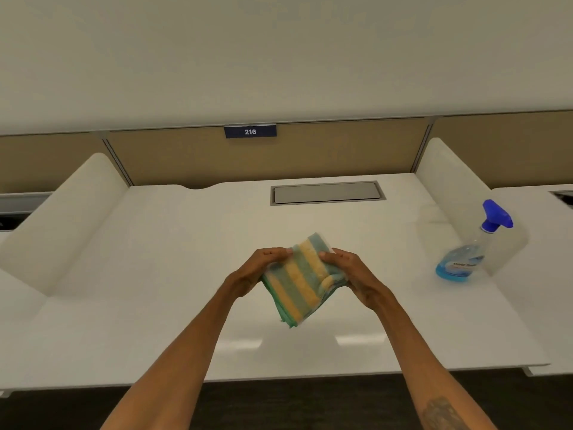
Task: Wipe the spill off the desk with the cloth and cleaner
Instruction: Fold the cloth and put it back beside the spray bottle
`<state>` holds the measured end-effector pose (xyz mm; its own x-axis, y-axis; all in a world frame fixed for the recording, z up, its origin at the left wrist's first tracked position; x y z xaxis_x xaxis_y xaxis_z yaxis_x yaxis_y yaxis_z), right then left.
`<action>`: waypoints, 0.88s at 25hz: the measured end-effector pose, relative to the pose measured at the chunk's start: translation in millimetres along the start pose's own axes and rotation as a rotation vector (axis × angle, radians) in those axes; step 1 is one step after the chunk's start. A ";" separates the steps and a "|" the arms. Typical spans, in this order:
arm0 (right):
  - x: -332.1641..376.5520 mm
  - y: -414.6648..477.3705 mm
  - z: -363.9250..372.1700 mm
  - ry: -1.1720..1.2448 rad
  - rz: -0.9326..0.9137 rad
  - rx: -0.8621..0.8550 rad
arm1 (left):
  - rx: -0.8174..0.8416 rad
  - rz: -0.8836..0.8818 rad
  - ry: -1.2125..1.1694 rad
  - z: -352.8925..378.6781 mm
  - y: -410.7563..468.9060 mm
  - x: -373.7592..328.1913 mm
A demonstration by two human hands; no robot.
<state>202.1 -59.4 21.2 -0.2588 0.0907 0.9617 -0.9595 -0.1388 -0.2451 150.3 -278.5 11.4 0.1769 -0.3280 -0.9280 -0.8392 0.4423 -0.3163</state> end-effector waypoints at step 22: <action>12.7 99.6 -85.9 0.066 0.161 -0.572 | -0.106 -0.015 -0.186 1.1 119.6 -10.5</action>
<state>93.7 12.6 -1.6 -0.3951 0.1764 0.9016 -0.8101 0.3958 -0.4325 48.7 -221.2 -17.0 0.2733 -0.1702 -0.9468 -0.8833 0.3454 -0.3171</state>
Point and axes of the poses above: each hand's wrist, its own y-axis towards the middle knuckle, its own z-axis out of the palm, x = y × z, the point moved 4 cm from there along y, towards the middle knuckle, and after that the axes turned 6 degrees about y, right-handed, at the moved point
